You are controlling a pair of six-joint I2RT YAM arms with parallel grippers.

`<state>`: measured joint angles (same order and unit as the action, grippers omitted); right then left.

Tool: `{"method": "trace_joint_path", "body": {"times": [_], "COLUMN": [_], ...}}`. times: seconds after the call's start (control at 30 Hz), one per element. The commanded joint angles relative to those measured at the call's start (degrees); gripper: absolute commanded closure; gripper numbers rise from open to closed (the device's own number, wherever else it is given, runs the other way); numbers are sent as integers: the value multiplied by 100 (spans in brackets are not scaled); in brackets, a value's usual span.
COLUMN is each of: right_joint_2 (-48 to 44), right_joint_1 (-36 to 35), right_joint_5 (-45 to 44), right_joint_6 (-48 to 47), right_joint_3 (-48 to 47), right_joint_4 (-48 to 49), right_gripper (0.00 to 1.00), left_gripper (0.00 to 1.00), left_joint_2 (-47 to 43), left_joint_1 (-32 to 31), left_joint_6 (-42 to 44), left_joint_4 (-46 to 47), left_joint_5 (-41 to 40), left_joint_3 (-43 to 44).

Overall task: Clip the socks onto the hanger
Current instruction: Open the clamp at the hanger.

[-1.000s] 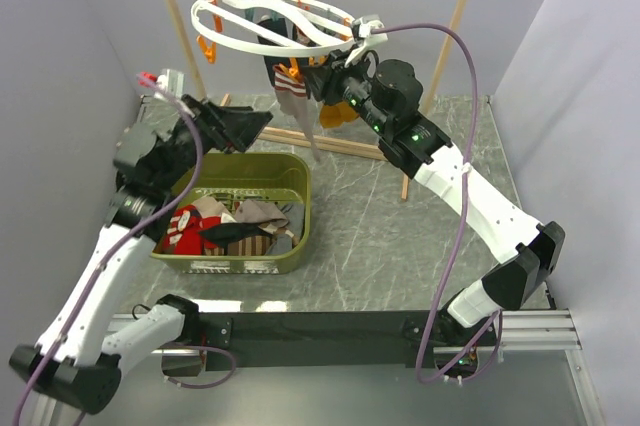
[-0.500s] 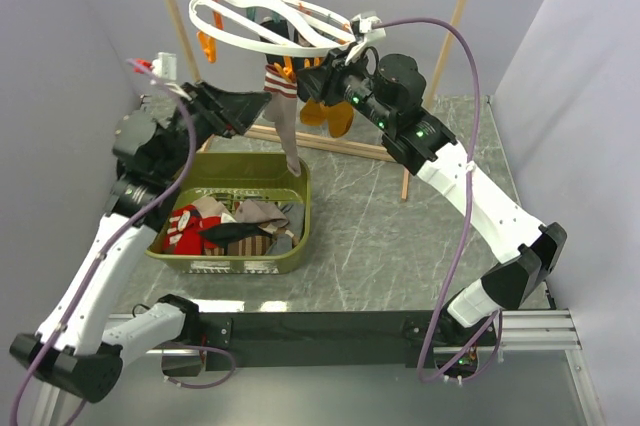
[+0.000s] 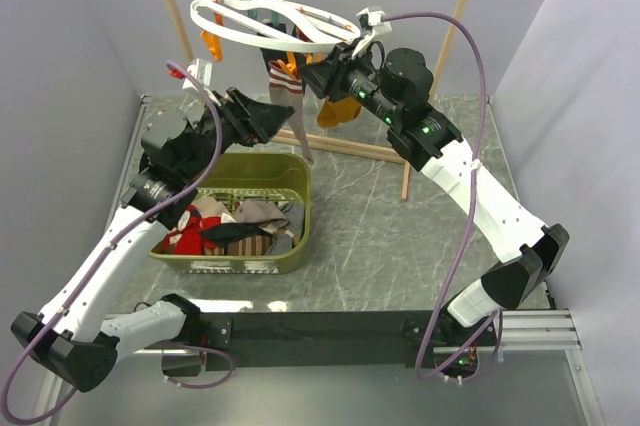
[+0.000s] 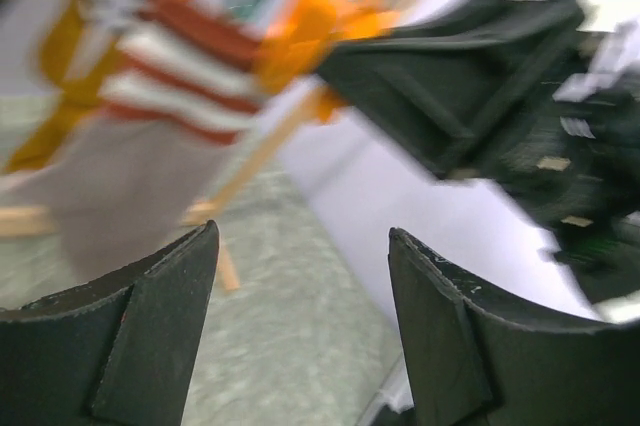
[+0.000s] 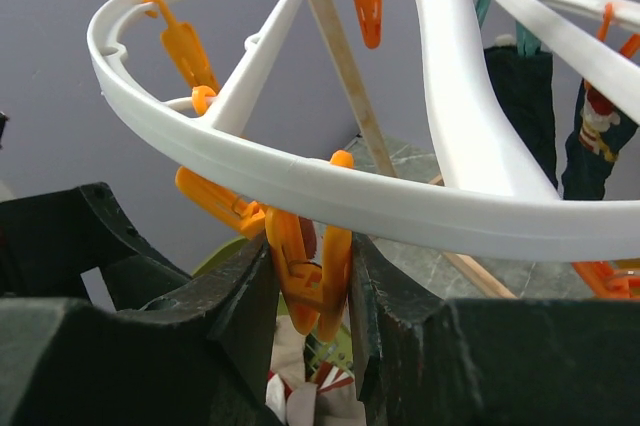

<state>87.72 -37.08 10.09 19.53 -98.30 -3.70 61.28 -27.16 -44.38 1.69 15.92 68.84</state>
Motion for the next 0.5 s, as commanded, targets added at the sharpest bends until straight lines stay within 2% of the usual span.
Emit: {"method": "trace_joint_path", "body": {"times": [0.0, 0.13, 0.23, 0.47], "right_joint_2": [-18, -45, -27, 34], "right_joint_1": [25, 25, 17, 17], "right_joint_5": [99, 90, 187, 178], "right_joint_6": [-168, -519, -844, -1311], "right_joint_3": [-304, -119, -23, 48], "right_joint_4": [116, 256, 300, 362], "right_gripper": [100, 100, 100, 100], "left_gripper": [26, 24, 24, 25], "left_joint_2": [-343, -450, -406, -546], "left_joint_1": [-9, 61, 236, 738], "left_joint_6": [553, 528, 230, -422], "left_joint_4": [-1096, -2257, -2961, -3790], "left_joint_5": [-1095, -1836, -1961, -2365], "left_joint_3": [174, -1, -195, -845]}}
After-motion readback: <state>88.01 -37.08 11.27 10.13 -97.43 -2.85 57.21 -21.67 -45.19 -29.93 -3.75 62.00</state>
